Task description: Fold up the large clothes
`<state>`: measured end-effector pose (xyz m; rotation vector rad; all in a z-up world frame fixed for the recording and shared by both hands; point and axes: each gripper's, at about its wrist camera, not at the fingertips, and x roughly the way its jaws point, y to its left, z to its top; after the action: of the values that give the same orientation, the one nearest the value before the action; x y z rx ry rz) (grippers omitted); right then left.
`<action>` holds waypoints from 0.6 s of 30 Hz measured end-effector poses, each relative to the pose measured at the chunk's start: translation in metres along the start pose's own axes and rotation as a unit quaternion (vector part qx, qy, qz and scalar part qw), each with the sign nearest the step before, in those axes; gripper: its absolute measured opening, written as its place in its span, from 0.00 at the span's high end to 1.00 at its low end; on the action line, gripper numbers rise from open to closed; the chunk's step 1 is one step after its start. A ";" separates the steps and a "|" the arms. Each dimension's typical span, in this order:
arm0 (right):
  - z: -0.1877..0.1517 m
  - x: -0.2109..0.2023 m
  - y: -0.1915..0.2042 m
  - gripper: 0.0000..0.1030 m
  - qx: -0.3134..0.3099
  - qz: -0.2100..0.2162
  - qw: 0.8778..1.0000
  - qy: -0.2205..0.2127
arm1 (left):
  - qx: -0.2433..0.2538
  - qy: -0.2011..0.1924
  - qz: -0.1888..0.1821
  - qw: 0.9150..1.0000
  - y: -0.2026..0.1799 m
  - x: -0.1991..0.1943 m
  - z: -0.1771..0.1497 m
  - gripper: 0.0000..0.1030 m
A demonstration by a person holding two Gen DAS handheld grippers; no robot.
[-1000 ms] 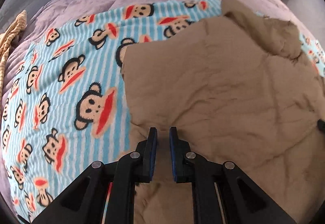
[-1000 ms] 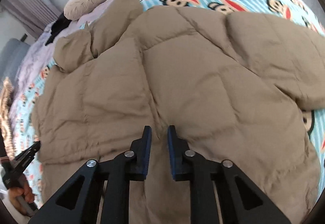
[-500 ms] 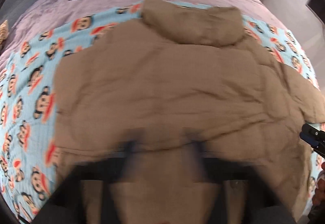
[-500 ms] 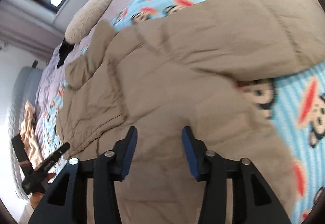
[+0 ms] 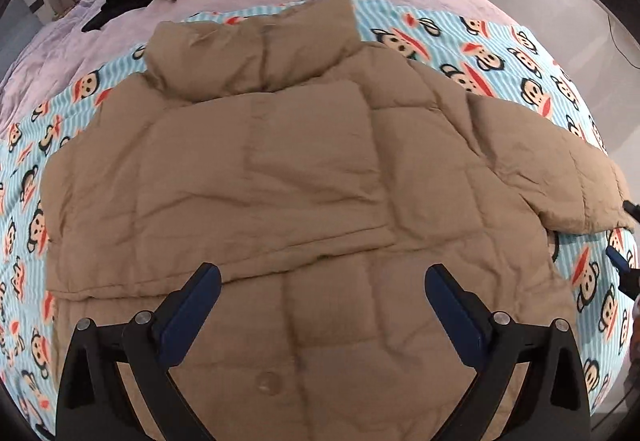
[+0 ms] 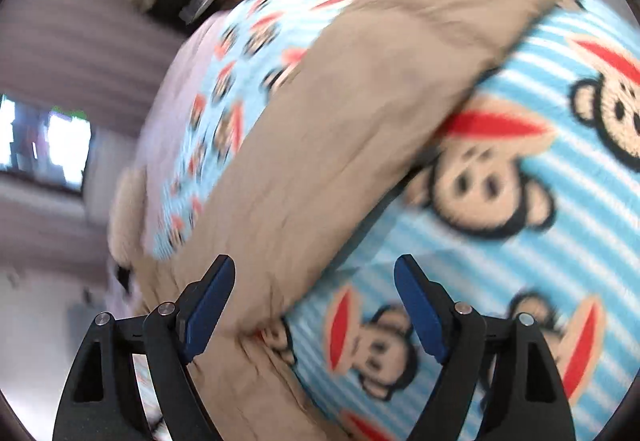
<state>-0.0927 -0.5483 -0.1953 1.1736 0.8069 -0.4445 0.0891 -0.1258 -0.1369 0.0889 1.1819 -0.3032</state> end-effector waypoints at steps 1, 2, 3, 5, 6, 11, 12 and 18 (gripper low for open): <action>0.010 0.000 -0.010 0.18 0.025 0.012 1.000 -0.001 | 0.000 0.000 0.000 1.000 -0.004 -0.001 0.000 0.01; 0.018 0.000 -0.019 0.18 0.044 0.019 0.999 -0.003 | 0.000 0.000 0.000 1.000 -0.007 -0.002 0.000 0.01; 0.025 0.001 -0.026 0.18 0.064 0.027 0.998 -0.005 | 0.000 -0.001 0.000 1.000 -0.011 -0.003 0.001 0.01; 0.040 0.004 -0.038 0.18 0.107 0.060 0.992 -0.012 | 0.000 -0.005 -0.001 1.000 -0.016 -0.006 0.002 0.01; 0.046 0.006 -0.042 0.18 0.124 0.074 0.989 -0.015 | 0.001 -0.007 -0.001 1.000 -0.019 -0.007 0.003 0.01; 0.069 0.032 -0.043 0.85 0.203 0.135 0.970 0.000 | -0.010 -0.016 -0.004 1.000 -0.016 -0.016 0.009 0.01; 0.071 0.040 -0.039 0.94 0.208 0.137 0.968 0.014 | -0.013 -0.019 -0.002 1.000 -0.012 -0.017 0.010 0.01; 0.070 0.050 0.038 0.95 0.071 0.128 0.989 0.023 | -0.051 -0.027 0.012 0.998 0.030 -0.027 0.012 0.01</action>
<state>-0.0108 -0.5955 -0.1977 1.4045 0.6607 -0.2649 0.0986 -0.0952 -0.1099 0.0059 1.1406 -0.2233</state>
